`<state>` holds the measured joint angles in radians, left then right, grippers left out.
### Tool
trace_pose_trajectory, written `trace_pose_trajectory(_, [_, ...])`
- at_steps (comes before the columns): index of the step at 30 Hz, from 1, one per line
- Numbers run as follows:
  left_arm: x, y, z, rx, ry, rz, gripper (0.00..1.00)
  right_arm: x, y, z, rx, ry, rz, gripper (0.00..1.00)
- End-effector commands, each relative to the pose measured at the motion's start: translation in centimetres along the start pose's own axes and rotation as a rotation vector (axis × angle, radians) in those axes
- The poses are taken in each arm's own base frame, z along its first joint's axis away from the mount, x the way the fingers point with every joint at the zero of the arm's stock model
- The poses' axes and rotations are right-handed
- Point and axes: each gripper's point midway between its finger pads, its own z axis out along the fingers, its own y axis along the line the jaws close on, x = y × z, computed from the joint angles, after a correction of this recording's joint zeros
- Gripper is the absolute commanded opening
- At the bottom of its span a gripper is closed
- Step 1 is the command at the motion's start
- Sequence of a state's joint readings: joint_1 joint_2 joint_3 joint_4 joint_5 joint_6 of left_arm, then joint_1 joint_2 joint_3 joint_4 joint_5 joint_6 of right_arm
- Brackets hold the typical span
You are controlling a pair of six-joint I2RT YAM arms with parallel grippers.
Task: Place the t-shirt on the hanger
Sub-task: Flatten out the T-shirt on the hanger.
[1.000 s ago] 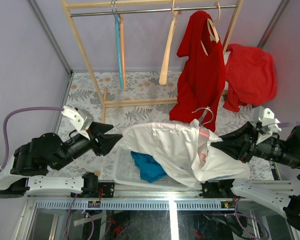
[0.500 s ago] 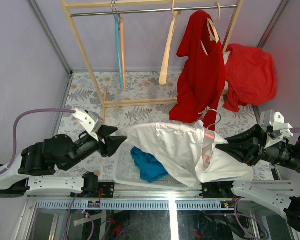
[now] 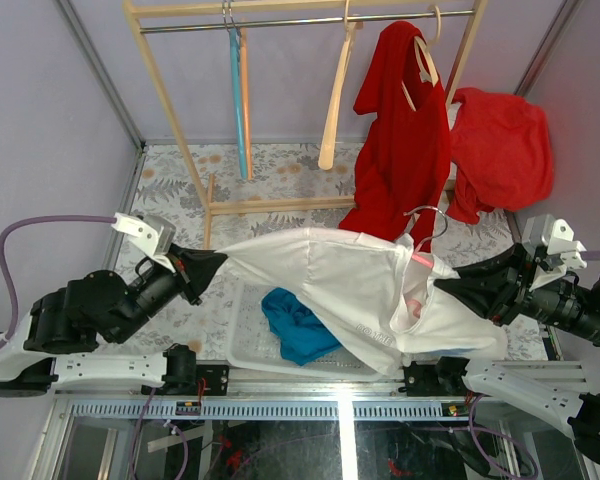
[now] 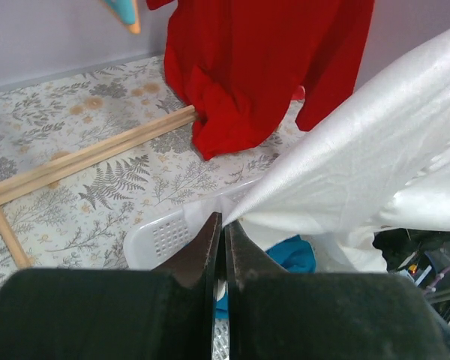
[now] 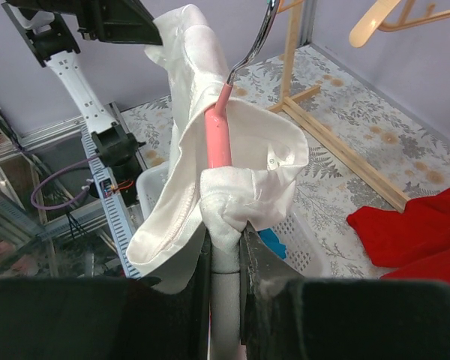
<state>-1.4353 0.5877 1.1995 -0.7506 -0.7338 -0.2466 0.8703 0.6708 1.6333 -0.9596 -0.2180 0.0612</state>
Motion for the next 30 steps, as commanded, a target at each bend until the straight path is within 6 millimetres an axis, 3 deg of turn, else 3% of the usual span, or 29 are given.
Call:
trace_pose_trajectory(1, [-1.0,2.2,-0.8,-0.107,-0.045,-0.111,0.0,-3.7,-1.1,-0.2,0.072,-0.139,-0.006,0.0])
trace_pose_trajectory(10, [-0.8,5.9,-2.5,-0.276,-0.053,-0.219,0.0,-4.5,-1.7,1.5,0.087,-0.187,0.013,0.0])
trace_pose_trajectory(19, [-1.6,8.0,-3.5,-0.381,-0.079,-0.257,0.0,-6.3,-2.0,-0.5,0.127,-0.266,-0.003,0.0])
trace_pose_trajectory(22, [-3.4,7.3,-3.1,-0.365,-0.118,-0.233,0.0,-7.9,-2.1,-1.5,0.14,-0.333,-0.02,0.0])
trace_pose_trajectory(25, [-6.5,5.7,-2.3,-0.322,-0.166,-0.204,0.01,-10.4,-2.1,-2.2,0.151,-0.412,-0.045,0.0])
trace_pose_trajectory(27, [-8.9,4.5,-1.9,-0.302,-0.188,-0.181,0.01,-11.8,-2.1,-2.3,0.151,-0.449,-0.059,0.0])
trace_pose_trajectory(30, [-10.9,3.0,-0.8,-0.302,-0.189,-0.133,0.02,-13.3,-2.1,-2.1,0.153,-0.478,-0.083,0.0])
